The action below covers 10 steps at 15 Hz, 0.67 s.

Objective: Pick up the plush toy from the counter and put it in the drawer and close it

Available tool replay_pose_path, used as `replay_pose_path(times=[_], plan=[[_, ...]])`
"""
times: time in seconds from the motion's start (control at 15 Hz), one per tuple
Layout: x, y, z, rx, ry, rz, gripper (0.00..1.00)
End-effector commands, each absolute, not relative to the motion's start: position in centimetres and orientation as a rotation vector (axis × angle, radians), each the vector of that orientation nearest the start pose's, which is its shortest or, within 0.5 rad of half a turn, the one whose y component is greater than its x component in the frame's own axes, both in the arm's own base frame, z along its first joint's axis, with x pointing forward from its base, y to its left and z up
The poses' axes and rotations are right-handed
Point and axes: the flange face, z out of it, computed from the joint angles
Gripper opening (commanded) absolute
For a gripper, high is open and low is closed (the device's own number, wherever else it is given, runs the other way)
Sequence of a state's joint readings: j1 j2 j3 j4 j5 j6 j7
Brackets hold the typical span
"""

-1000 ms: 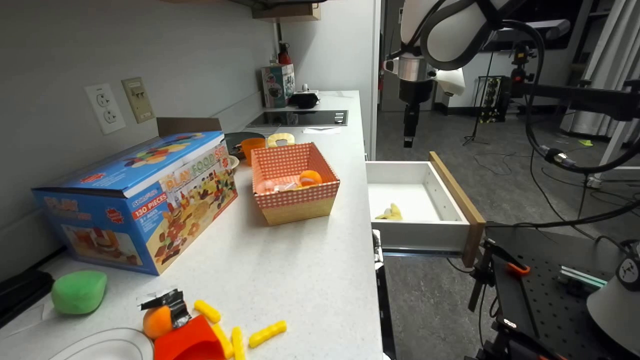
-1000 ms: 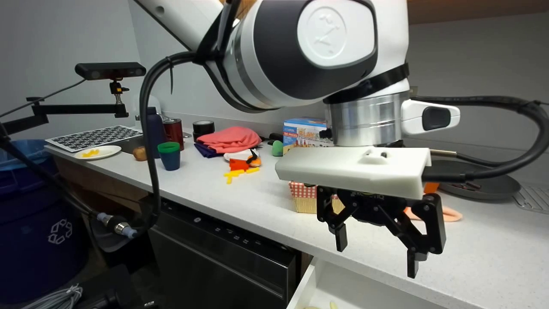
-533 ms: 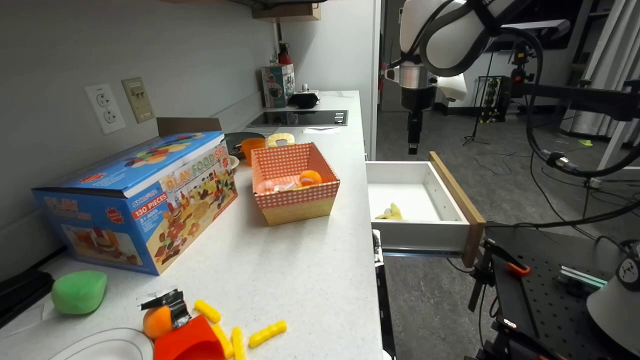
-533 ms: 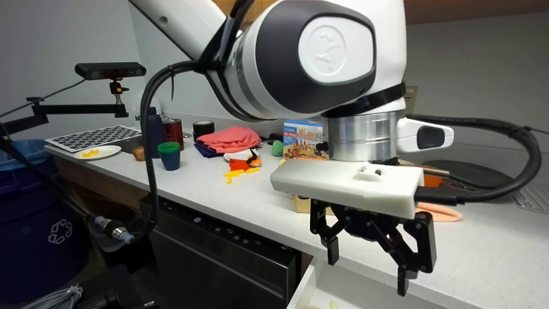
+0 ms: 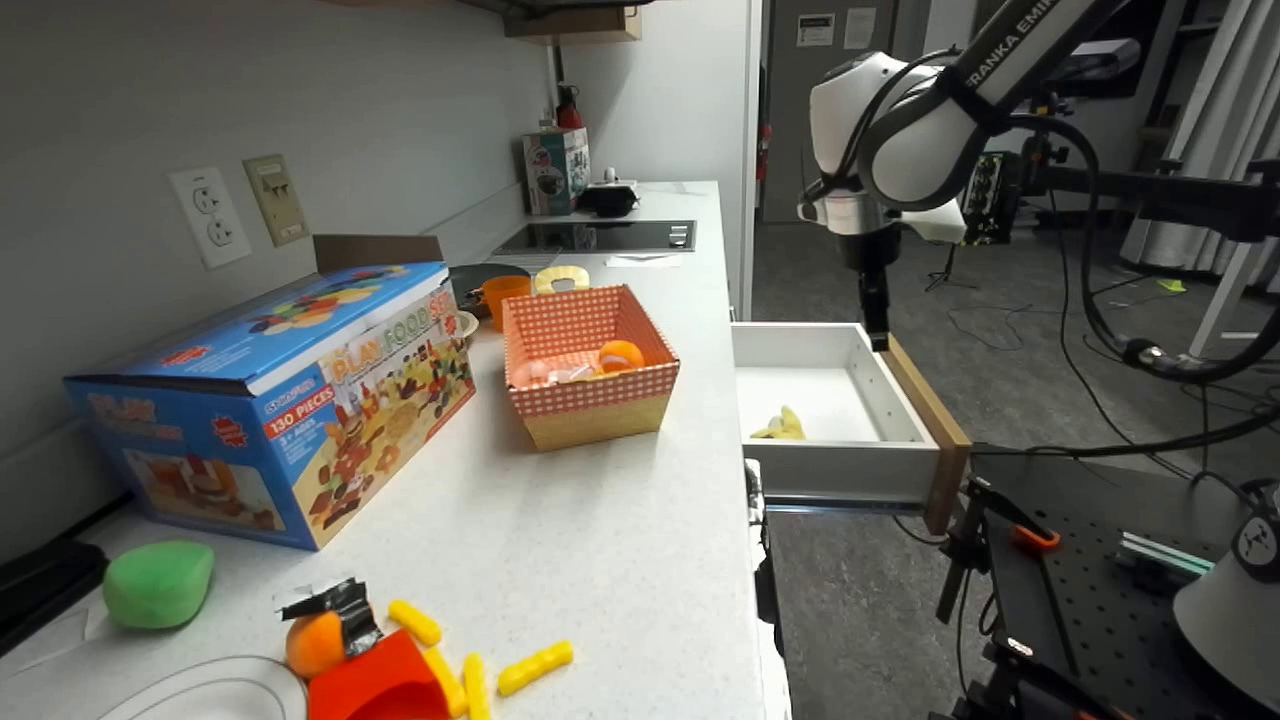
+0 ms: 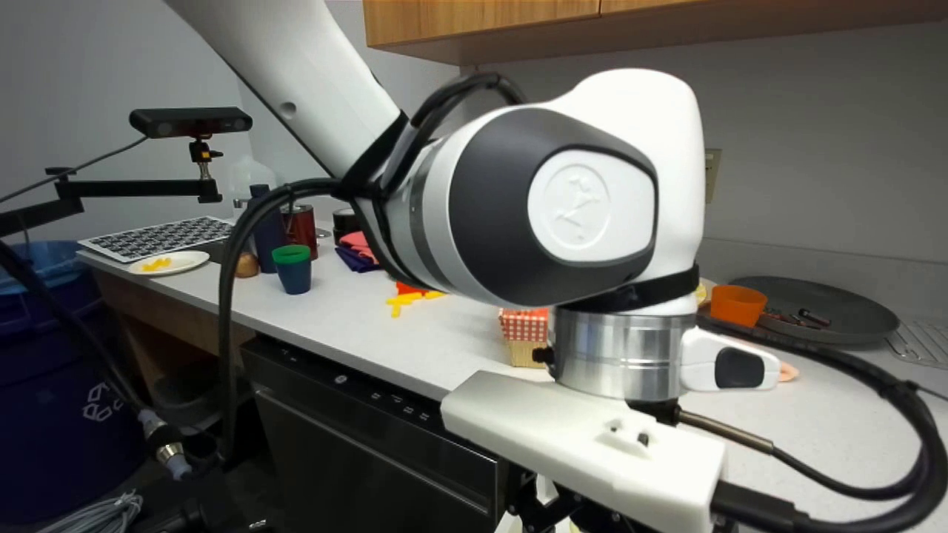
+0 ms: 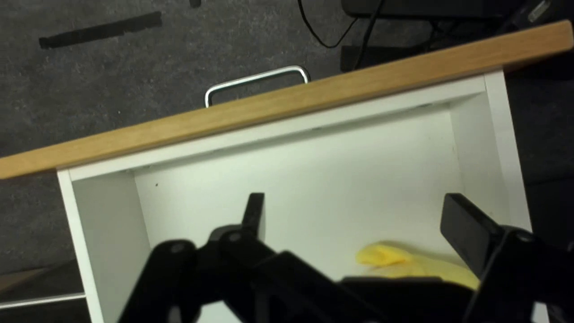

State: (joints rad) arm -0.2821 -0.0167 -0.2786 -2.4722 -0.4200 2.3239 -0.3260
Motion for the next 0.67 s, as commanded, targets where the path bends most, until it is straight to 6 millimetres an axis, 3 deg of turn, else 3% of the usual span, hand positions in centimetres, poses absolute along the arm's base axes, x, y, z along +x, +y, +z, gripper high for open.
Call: replay_pose_path(times=[0.0,0.33,0.6], plan=[[36.8,-26.6,26.6,-3.308,-0.079,0.572,1.00],[34.5,-28.2,24.4,-3.278,-0.062,0.742,1.00],[33.5,-28.3,22.6,-3.245,-0.065,0.828,1.00]])
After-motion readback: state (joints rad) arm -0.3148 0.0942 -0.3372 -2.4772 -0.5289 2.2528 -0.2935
